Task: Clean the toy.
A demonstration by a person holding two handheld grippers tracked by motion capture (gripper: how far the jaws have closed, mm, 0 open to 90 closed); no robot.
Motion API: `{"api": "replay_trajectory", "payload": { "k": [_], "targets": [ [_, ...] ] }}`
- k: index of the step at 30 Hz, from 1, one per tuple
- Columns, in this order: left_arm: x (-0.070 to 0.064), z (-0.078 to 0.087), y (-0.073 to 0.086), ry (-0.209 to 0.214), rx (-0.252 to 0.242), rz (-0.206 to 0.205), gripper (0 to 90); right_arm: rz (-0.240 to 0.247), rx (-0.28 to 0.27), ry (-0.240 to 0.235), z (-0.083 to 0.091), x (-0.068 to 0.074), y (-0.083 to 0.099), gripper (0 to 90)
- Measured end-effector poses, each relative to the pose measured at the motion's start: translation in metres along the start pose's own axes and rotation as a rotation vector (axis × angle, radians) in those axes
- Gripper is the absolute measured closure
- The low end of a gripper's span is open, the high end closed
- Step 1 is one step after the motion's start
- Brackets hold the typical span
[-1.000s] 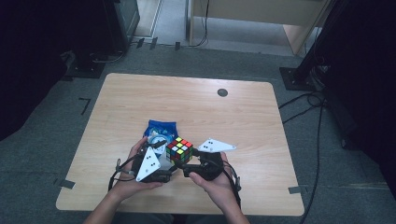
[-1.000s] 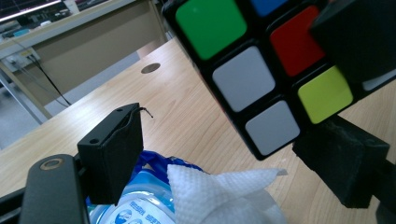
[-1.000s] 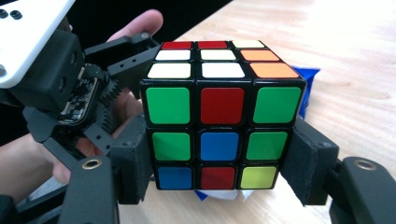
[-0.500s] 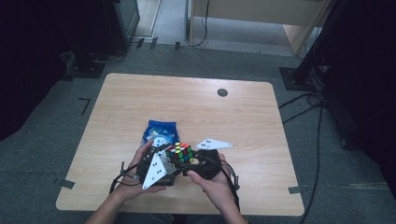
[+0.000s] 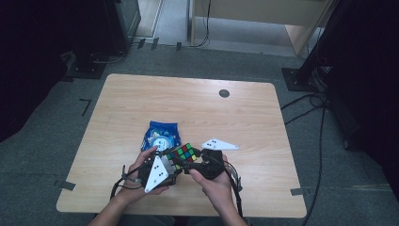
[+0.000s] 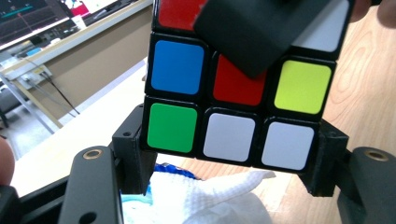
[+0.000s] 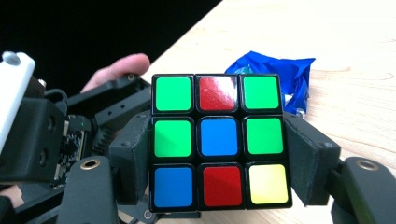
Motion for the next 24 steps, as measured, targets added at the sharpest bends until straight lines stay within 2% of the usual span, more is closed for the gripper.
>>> {"api": "replay_trajectory", "payload": {
  "k": [3, 4, 6, 7, 9, 11, 13, 14, 15, 17, 19, 20, 21, 23, 24],
  "targets": [
    [-0.001, -0.001, 0.001, 0.008, 0.005, 0.001, 32.8, 0.006, -0.003, 0.003, 0.0, 0.001, 0.0, 34.6],
    [-0.002, -0.001, 0.002, -0.001, 0.011, -0.007, 32.6, 0.011, 0.007, 0.011, 0.0, 0.001, 0.001, 34.7],
    [-0.003, -0.002, 0.001, -0.001, 0.012, 0.007, 28.2, 0.026, 0.024, 0.036, -0.002, 0.0, 0.002, 34.7],
    [-0.004, -0.002, 0.0, 0.003, 0.011, 0.008, 29.3, 0.034, 0.033, 0.056, -0.003, -0.001, 0.004, 34.7],
    [-0.004, -0.002, 0.002, 0.001, 0.016, -0.003, 31.9, 0.036, 0.036, 0.052, -0.006, 0.0, 0.005, 34.7],
    [-0.003, 0.0, 0.003, 0.021, 0.01, 0.011, 33.8, 0.045, 0.034, 0.053, -0.007, 0.001, 0.005, 34.6],
    [0.002, 0.002, 0.002, 0.027, 0.002, 0.04, 33.9, 0.056, -0.001, 0.04, -0.007, 0.003, 0.0, 34.0],
    [0.008, 0.005, 0.001, 0.028, -0.007, 0.073, 33.9, 0.061, -0.026, 0.035, -0.005, 0.004, -0.002, 33.7],
    [0.016, 0.008, 0.0, 0.021, -0.014, 0.096, 34.0, 0.071, -0.075, 0.013, -0.002, 0.007, -0.008, 33.5],
    [0.035, 0.015, 0.001, -0.017, -0.023, 0.131, 34.0, 0.08, -0.178, -0.01, 0.008, 0.01, -0.019, 33.5],
    [0.058, 0.024, 0.005, -0.061, -0.022, 0.171, 34.0, 0.075, -0.241, 0.015, 0.014, 0.007, -0.026, 34.0],
    [0.068, 0.029, 0.007, -0.079, -0.027, 0.205, 34.0, 0.067, -0.248, 0.026, 0.013, 0.005, -0.025, 34.1],
    [0.077, 0.034, 0.007, -0.093, -0.036, 0.238, 34.0, 0.066, -0.232, 0.029, 0.008, 0.002, -0.022, 34.4],
    [0.091, 0.043, 0.006, -0.109, -0.055, 0.286, 34.0, 0.074, -0.156, 0.024, -0.009, 0.002, -0.008, 36.2],
    [0.094, 0.045, 0.005, -0.114, -0.065, 0.297, 34.0, 0.089, -0.121, 0.02, -0.019, 0.002, 0.0, 36.5]
  ]
}}
Point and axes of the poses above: each handheld gripper's, and its own axes: z roughly backward along the jaws, y roughly out of its underside, x roughly to its left, the point moved 10 cm from there along -z, roughly forward along the jaws, and after that the axes turned 8 degrees about z, right-handed, at the moved point
